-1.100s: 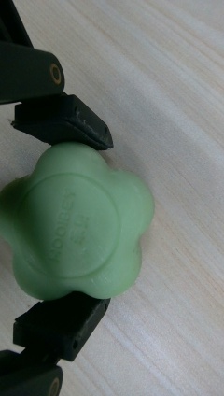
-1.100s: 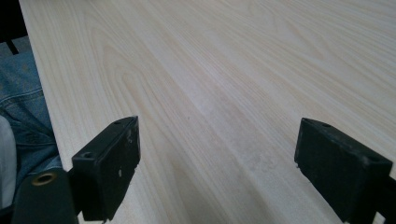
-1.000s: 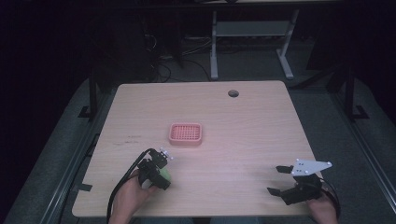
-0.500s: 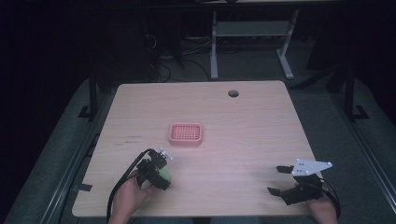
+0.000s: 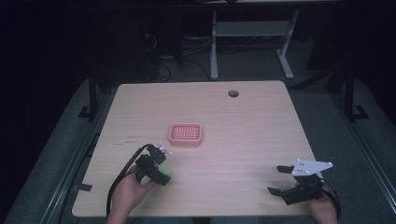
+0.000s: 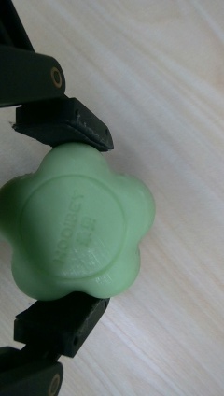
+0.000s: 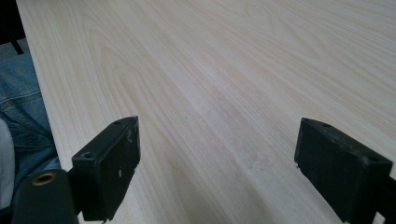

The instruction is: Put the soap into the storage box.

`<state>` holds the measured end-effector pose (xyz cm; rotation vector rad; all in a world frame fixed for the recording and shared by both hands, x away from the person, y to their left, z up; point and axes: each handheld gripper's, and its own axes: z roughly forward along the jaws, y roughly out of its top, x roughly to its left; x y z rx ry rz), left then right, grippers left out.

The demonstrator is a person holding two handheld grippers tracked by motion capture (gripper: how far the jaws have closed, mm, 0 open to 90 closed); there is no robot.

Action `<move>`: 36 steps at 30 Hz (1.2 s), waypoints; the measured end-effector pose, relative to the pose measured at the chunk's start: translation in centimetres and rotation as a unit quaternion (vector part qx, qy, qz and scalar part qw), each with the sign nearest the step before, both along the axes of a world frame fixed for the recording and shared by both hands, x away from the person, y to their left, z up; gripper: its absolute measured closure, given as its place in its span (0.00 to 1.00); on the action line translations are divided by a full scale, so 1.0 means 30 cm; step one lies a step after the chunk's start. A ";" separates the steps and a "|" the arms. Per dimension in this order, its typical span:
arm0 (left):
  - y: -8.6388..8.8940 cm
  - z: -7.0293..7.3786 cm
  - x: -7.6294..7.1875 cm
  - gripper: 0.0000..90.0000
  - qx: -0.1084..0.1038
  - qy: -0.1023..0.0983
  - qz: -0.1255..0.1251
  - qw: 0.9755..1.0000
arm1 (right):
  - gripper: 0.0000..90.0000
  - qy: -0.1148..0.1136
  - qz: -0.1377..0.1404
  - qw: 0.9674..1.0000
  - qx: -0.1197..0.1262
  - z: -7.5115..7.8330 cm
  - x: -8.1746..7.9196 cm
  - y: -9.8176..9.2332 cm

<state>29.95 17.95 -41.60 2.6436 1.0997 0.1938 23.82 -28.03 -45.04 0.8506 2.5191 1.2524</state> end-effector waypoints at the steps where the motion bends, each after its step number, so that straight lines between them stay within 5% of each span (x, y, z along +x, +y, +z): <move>1: -0.002 0.005 0.004 0.30 -0.002 -0.001 0.000 1.000 | 0.15 -0.001 0.000 1.000 0.000 0.000 0.000 -0.001; 36: -0.057 0.064 0.190 0.30 -0.036 -0.001 -0.001 0.999 | 0.15 0.001 -0.004 1.000 0.005 0.001 -0.002 -0.003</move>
